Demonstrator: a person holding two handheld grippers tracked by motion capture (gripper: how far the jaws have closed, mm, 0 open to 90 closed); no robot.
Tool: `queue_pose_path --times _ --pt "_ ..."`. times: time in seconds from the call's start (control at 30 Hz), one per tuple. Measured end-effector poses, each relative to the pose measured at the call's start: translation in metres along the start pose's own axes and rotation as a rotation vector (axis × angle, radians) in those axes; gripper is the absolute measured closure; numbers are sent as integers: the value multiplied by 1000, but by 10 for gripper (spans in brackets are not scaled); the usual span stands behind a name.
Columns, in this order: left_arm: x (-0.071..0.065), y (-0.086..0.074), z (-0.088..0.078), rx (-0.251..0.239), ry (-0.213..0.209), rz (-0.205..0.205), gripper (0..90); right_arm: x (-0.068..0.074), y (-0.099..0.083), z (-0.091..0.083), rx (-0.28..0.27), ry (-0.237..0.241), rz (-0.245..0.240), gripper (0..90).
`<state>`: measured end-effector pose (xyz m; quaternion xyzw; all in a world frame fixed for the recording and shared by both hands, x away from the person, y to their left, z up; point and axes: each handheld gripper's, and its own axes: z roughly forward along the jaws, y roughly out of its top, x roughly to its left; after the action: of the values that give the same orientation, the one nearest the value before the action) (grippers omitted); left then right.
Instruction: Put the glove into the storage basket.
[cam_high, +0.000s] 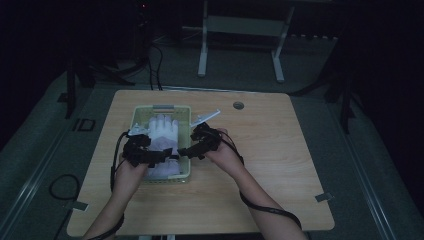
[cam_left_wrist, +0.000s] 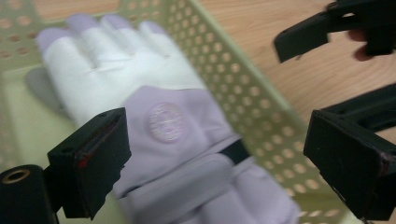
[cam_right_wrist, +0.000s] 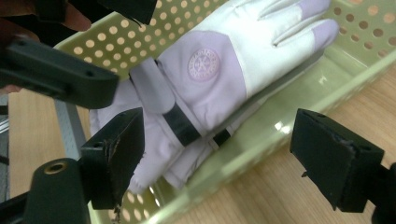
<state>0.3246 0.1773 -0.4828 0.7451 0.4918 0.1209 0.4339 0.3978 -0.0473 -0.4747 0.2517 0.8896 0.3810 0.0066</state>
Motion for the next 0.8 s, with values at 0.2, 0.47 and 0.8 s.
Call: queue_pose_path --times 0.2,0.47,0.8 --pt "-26 -1 3 -28 -8 81 75 -4 -13 -11 -9 -7 -14 179" --pt "-54 -2 13 -37 -79 104 42 -12 -37 -26 -16 -19 13 173" --pt "-91 -8 21 -96 -297 170 22 -27 -63 -49 -33 -39 34 173"
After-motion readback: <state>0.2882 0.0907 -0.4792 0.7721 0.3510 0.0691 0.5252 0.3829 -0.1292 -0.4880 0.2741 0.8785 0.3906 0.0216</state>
